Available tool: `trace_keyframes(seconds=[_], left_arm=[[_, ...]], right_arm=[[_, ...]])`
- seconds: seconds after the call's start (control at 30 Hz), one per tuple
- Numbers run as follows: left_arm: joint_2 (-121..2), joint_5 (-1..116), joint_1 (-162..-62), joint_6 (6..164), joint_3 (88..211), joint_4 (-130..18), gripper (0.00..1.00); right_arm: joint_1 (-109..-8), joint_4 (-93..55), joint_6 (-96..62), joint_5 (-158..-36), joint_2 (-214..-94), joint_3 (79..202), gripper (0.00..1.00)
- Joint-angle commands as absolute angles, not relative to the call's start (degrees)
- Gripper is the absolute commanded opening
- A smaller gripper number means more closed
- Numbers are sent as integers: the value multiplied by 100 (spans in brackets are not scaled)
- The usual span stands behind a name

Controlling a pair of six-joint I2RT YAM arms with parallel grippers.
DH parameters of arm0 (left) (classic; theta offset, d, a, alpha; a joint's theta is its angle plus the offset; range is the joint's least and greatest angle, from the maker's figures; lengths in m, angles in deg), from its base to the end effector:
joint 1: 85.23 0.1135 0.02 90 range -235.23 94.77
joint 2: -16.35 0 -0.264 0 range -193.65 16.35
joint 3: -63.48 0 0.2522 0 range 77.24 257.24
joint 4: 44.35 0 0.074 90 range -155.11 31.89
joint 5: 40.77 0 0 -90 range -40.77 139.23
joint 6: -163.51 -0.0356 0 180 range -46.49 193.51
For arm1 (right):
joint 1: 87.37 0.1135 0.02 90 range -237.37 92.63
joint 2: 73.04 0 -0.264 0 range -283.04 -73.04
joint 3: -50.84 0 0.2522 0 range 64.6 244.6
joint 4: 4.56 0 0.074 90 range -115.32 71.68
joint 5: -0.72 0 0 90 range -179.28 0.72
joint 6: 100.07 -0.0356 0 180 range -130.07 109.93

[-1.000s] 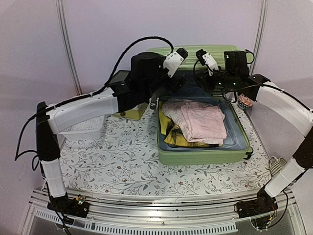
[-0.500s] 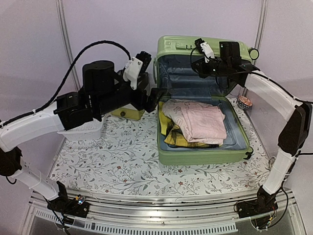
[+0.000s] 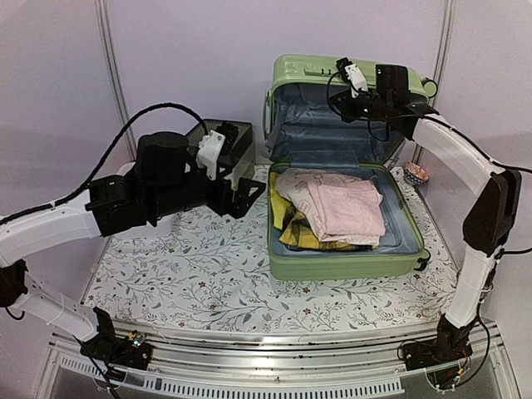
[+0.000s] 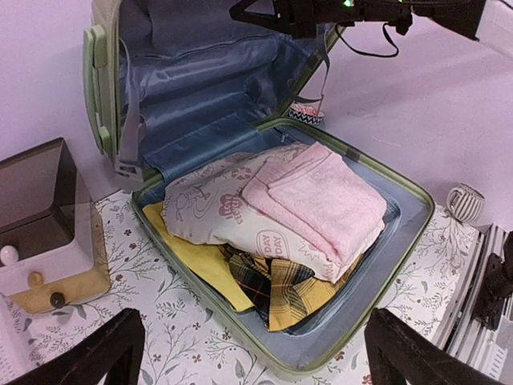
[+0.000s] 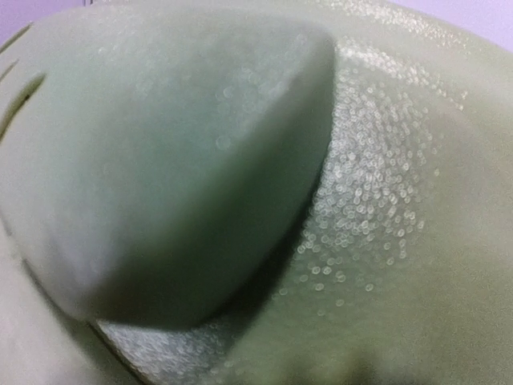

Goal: Open, take out, and arrange the luggage
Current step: Open the luggage at the center of the board.

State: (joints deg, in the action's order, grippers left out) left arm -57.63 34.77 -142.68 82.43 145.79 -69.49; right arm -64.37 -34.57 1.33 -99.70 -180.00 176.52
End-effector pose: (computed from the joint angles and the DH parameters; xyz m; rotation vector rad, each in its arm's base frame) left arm 0.1692 -0.2485 0.3724 0.6128 1.7915 -0.5660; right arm 0.4051 0.1789 0.4256 -0.6498 1.6515 0.3072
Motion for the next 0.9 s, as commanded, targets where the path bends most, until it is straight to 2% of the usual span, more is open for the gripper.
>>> trace_keyframes(seconds=[0.0,0.4,0.57,0.77,0.87], left_arm=[[-5744,3890,-13964,8826,14507,-7073,98],[-6271,4733,-13200,9141,14625,-6571,91],[-6508,4892,-13079,9153,14813,-6492,89],[-6509,4851,-13032,9135,14807,-6561,89],[-6434,4789,-13014,9126,14767,-6652,89]], right_arm=[[-6618,-3352,141,-9866,-18305,17997,3],[-6670,-2109,982,-9414,-18786,18353,3],[-6666,-1933,1272,-8972,-19550,19375,2],[-6674,-726,1660,-8406,-20009,19495,3],[-6700,-493,1826,-8139,-20369,19947,3]])
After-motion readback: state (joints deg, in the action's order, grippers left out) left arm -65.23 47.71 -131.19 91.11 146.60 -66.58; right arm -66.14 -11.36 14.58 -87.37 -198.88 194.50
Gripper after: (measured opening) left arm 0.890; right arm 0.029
